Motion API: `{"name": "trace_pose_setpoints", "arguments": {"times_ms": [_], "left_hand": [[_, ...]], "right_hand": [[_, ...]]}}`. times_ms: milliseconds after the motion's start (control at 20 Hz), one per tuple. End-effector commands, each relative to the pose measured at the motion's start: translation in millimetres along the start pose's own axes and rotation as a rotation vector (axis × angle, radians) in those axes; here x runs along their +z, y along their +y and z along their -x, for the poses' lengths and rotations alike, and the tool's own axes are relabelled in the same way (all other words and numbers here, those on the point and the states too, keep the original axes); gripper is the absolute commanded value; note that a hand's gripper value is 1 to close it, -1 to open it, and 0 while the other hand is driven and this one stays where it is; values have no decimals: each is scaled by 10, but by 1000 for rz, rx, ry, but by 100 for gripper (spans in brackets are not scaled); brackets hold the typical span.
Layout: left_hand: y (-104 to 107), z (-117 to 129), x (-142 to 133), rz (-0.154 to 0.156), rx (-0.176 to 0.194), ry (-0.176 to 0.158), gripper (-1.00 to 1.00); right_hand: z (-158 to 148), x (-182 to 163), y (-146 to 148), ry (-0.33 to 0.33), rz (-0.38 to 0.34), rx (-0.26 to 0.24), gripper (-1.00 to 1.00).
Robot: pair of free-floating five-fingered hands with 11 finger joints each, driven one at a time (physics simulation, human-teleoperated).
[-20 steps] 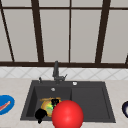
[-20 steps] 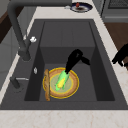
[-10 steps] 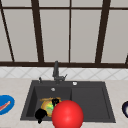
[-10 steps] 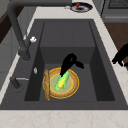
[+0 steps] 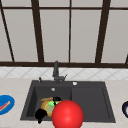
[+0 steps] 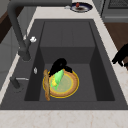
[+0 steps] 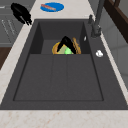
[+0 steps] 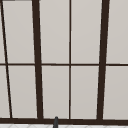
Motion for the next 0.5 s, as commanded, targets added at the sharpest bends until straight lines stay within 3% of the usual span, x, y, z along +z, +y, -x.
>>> {"name": "trace_pose_setpoints", "arguments": {"times_ms": [0,100,350,400,450], "left_hand": [[0,0,0,0,0,0,0],[0,0,0,0,0,0,0],[0,0,0,0,0,0,0],[0,0,0,0,0,0,0],[0,0,0,0,0,0,0]], "right_hand": [[-108,-127,119,31,33,-18,-100],[-167,-145,195,54,65,-15,-100],[-299,-202,427,139,69,-46,-100],[-320,-229,480,158,100,-57,100],[-346,-257,519,174,161,-50,100]]}}
